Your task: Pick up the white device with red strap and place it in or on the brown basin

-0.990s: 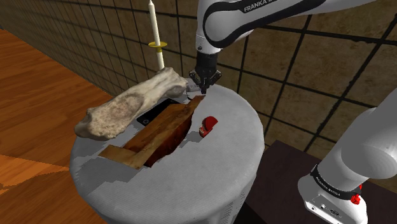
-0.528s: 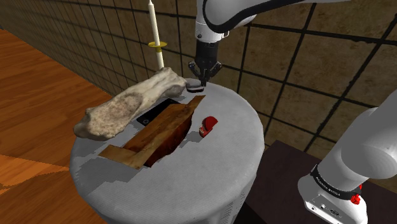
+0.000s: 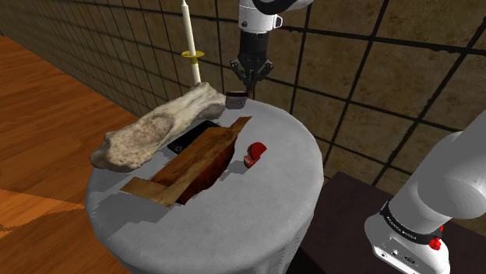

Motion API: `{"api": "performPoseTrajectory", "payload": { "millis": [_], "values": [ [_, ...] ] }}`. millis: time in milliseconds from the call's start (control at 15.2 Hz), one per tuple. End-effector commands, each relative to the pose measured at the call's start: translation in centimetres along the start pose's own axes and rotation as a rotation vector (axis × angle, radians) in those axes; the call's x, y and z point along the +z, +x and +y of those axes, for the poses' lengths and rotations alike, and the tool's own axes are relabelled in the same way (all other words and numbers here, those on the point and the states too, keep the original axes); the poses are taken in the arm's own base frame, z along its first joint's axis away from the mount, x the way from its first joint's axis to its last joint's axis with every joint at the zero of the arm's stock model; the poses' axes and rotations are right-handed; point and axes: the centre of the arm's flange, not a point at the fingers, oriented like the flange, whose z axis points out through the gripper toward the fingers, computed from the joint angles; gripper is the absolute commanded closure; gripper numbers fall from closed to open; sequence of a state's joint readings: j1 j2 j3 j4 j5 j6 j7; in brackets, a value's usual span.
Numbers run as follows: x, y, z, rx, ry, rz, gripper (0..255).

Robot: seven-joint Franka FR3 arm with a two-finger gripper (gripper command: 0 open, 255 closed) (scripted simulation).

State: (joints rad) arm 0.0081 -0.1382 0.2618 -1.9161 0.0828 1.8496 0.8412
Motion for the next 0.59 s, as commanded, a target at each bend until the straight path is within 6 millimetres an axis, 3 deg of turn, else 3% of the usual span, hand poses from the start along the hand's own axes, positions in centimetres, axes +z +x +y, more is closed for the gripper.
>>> {"api": "performPoseTrajectory", "payload": {
  "millis": [0,528],
  "values": [
    [-1.0,-0.2,-0.2,0.0,0.001,0.0,255],
    [-5.2,-0.1,-0.5,0.0,0.001,0.0,255]
  ]
}}
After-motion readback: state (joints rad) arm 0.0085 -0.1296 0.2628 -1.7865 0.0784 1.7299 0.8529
